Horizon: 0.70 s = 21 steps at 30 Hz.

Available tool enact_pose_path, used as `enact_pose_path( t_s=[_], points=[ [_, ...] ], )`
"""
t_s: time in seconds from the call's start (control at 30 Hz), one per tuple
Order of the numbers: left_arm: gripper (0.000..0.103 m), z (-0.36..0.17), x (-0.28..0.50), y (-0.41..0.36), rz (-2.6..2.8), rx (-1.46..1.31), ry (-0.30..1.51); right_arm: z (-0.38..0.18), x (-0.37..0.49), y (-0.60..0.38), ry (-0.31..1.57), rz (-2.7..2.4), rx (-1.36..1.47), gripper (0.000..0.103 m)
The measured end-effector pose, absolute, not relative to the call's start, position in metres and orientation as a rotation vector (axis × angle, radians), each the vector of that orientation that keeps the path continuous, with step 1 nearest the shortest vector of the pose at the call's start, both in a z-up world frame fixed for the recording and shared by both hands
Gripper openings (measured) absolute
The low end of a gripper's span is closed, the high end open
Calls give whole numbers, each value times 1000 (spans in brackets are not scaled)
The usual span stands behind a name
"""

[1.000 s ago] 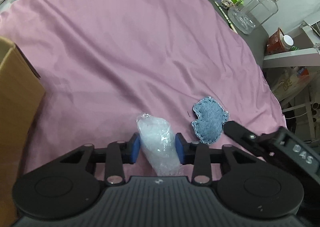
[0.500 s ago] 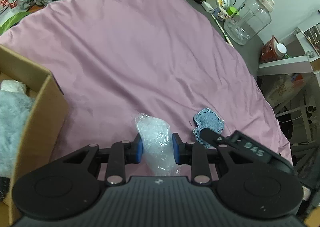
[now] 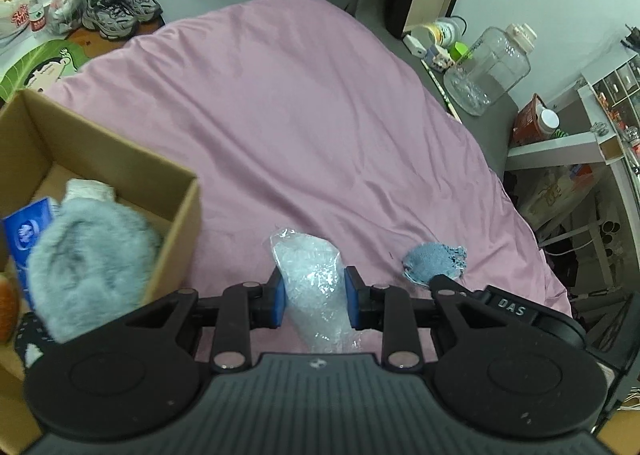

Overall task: Organize soft objects
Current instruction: 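Carry the white plastic bag and denim patch over the box with both grippers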

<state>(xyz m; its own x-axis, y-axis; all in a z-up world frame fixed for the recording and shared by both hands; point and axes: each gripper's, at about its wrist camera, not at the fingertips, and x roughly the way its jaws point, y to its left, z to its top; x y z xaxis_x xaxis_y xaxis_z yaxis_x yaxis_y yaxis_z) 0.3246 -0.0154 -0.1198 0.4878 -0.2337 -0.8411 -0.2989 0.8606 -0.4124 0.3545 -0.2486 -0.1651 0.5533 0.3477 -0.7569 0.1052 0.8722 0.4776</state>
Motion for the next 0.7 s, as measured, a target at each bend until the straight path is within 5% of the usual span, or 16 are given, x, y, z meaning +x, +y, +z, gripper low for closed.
enact_pose_path(
  t_s=[0.7],
  points=[
    [28, -67, 259, 54, 97, -507, 955, -92, 301, -217, 850, 309, 439, 2]
  ],
)
